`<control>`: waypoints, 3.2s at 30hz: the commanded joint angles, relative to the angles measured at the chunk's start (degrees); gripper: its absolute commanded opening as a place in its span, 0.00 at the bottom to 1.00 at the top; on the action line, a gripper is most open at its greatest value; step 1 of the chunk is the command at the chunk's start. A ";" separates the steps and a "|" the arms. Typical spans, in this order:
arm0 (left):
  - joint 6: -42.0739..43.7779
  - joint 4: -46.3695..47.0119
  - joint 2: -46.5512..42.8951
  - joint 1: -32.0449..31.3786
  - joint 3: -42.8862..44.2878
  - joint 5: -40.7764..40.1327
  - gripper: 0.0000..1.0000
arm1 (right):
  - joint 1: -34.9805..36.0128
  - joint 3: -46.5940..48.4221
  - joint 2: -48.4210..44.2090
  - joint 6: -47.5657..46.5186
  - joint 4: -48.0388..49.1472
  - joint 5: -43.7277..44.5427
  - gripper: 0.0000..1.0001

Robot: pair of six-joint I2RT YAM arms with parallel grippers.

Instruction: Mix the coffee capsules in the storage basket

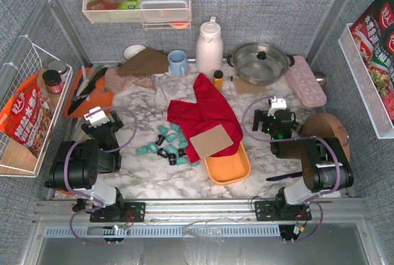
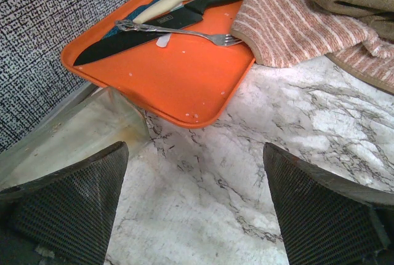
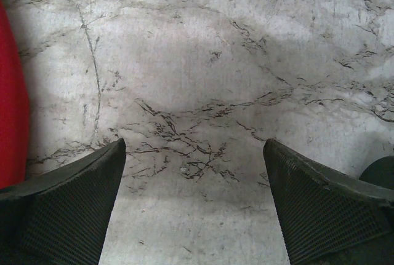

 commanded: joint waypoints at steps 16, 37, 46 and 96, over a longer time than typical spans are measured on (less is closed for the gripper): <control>0.04 0.96 -0.32 0.06 0.01 0.38 0.99 | 0.30 0.35 -0.21 -0.26 0.21 0.99 0.99; 0.13 0.79 -0.40 0.02 0.05 0.39 0.99 | -0.57 1.27 -2.43 0.06 -2.58 -0.76 0.99; 1.21 -22.66 -11.43 -3.72 7.65 -5.51 0.99 | 0.21 6.67 -17.79 6.53 -23.67 11.92 0.99; -12.81 -100.17 -52.87 -8.89 31.43 25.87 0.99 | 12.17 23.71 -50.36 15.71 -78.89 5.11 0.83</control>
